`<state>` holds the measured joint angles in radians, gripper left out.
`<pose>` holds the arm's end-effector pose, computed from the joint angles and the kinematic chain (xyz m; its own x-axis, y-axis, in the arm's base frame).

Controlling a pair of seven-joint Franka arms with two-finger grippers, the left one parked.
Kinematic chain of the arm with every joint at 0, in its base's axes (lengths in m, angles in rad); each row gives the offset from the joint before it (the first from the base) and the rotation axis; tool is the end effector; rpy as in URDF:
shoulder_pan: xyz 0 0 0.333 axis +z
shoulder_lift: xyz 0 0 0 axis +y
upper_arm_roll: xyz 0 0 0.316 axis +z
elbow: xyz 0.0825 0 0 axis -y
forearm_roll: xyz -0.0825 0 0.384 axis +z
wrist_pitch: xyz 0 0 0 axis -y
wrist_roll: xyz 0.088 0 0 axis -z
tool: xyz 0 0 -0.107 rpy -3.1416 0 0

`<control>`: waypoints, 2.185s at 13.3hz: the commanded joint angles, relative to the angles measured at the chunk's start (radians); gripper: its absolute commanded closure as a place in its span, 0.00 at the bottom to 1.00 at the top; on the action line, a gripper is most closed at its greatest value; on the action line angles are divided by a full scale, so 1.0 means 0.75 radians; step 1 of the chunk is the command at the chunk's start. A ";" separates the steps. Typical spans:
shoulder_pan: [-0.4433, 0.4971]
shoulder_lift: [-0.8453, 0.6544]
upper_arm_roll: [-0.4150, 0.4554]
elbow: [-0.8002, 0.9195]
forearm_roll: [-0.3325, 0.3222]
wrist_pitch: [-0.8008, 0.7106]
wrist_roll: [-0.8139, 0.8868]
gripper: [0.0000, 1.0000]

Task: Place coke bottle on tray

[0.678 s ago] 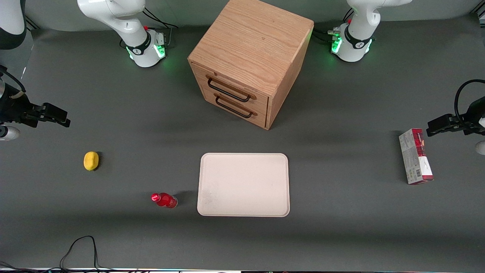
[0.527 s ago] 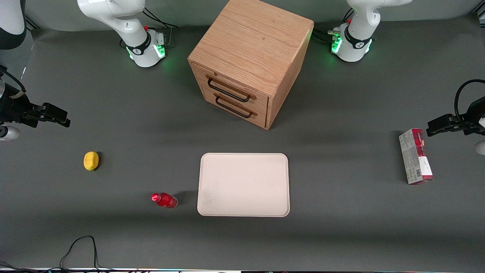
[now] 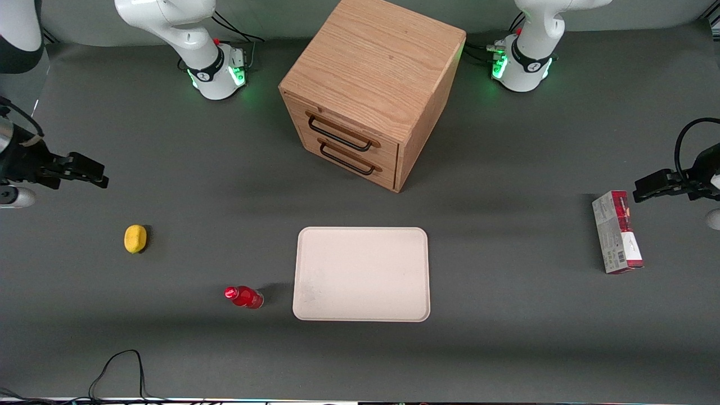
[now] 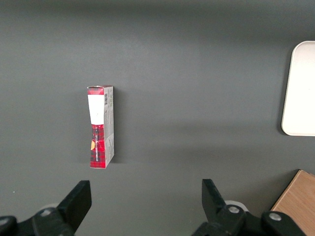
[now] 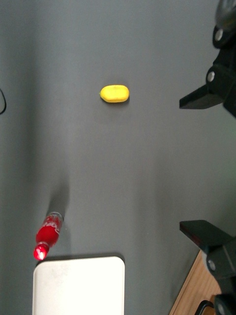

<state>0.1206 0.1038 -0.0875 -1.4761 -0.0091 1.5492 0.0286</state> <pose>0.5837 0.0211 0.6083 0.9995 0.0045 -0.0298 0.0051 -0.9998 0.0190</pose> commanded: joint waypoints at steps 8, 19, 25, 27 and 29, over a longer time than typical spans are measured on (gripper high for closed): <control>0.248 0.732 0.084 0.880 -0.012 -0.047 0.187 0.00; 0.175 0.888 0.129 0.884 0.020 0.153 0.175 0.00; 0.179 1.041 0.125 0.809 0.041 0.295 0.162 0.00; 0.177 1.062 0.125 0.784 0.039 0.301 0.164 0.00; 0.175 1.062 0.125 0.729 0.039 0.313 0.162 0.00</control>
<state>0.2566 0.9145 0.0014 -0.8865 0.0029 1.7652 0.1577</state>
